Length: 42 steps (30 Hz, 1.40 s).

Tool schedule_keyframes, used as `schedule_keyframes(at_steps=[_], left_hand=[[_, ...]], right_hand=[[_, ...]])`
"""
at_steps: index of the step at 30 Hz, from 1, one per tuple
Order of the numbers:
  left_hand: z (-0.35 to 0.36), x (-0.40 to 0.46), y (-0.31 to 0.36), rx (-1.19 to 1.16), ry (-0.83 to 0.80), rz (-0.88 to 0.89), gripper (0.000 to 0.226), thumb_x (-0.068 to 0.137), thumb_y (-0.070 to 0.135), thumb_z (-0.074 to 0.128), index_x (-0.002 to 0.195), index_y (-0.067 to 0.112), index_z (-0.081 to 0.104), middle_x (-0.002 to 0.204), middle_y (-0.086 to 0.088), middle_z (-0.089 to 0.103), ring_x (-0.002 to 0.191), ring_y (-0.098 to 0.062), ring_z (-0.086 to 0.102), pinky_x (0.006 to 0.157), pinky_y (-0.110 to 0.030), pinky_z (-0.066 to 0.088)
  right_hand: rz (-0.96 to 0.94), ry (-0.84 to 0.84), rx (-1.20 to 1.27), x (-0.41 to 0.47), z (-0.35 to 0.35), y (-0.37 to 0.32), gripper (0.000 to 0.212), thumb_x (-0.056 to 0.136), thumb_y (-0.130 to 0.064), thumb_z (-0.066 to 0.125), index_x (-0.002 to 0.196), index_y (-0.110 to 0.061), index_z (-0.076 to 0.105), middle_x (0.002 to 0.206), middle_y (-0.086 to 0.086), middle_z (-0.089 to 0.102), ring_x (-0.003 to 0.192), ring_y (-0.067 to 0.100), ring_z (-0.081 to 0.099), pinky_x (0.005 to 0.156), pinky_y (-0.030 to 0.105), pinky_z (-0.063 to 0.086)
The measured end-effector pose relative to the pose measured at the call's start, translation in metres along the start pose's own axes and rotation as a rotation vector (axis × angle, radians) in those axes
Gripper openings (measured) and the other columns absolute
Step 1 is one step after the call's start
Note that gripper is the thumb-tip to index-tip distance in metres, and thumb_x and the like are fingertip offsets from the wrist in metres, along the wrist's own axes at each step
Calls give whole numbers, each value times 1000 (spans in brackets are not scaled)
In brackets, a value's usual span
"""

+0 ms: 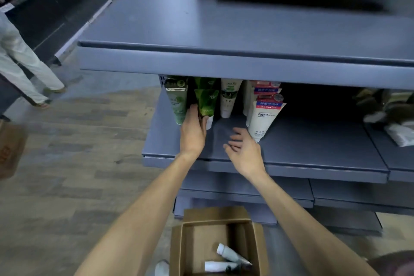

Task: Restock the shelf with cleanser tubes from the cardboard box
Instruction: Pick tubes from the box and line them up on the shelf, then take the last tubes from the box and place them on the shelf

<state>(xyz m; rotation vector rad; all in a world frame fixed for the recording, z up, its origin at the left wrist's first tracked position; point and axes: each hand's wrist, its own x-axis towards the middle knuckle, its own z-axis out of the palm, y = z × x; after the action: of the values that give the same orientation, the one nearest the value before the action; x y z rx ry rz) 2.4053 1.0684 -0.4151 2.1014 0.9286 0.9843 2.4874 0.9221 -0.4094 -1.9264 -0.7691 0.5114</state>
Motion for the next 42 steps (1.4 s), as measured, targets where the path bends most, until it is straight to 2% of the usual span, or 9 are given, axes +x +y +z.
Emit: schedule_keyframes(at_steps=[5,8,17,22,26,31,37,40,42], left_hand=[[3,4,5,-3,18,-36,17,98,16,51,113,9,46,104,-9,57,92,-25,54,73,-33,44],[4,6,6,7,7,-71,18,99,16,49,115,11,44,108,-9,55,95,-25,53,75,-32,43],[5,10,7,44,-25,-72,18,99,15,46,116,9,43,114,-12,52,106,-29,52,87,-45,48],[3,5,10,35,-37,-90,20,100,13,47,119,6,45,114,-12,53,105,-28,54,82,-33,44],[0,-16,9,23,-46,-159,35,96,4,47,130,10,45,124,-13,52,109,-33,57,88,-46,50],[-15,-62,22,44,-105,-93,35,93,4,51,127,14,49,125,-3,49,108,-20,59,89,-41,51],[-35,-133,29,134,-213,59,34,87,9,55,119,19,51,117,6,47,100,-14,59,78,-31,50],[-33,-189,8,127,-206,-102,35,87,7,56,119,20,52,113,7,49,97,-4,58,82,-28,50],[-30,-228,-6,102,-181,-259,37,85,1,57,118,17,55,107,5,51,93,5,53,83,-18,45]], right_hand=[[1,-13,13,-2,2,5,56,87,-10,70,137,-9,46,117,3,60,108,9,61,83,3,46],[-2,-3,17,-5,4,9,55,86,-10,71,136,-9,48,117,3,60,109,8,61,91,10,49],[3,21,23,-6,6,11,47,85,-12,74,127,-9,54,115,0,62,107,7,62,86,3,46],[-19,24,3,-6,5,14,42,85,-11,74,123,-8,56,115,1,63,107,7,62,84,1,45],[-25,21,4,-6,4,15,40,85,-11,73,121,-9,56,115,2,64,107,8,63,88,7,47],[-67,-3,-47,-11,1,10,38,85,-12,72,120,-9,57,119,5,63,110,12,62,98,21,50],[-180,-66,-80,-72,3,24,34,89,-16,67,121,-18,58,120,-8,59,109,0,58,97,15,45],[-105,-104,-63,-113,13,74,30,88,-15,68,116,-21,61,117,-10,61,109,0,61,97,18,49],[24,-212,-141,-127,19,116,33,87,-17,70,117,-26,58,118,-10,61,111,1,61,97,23,51]])
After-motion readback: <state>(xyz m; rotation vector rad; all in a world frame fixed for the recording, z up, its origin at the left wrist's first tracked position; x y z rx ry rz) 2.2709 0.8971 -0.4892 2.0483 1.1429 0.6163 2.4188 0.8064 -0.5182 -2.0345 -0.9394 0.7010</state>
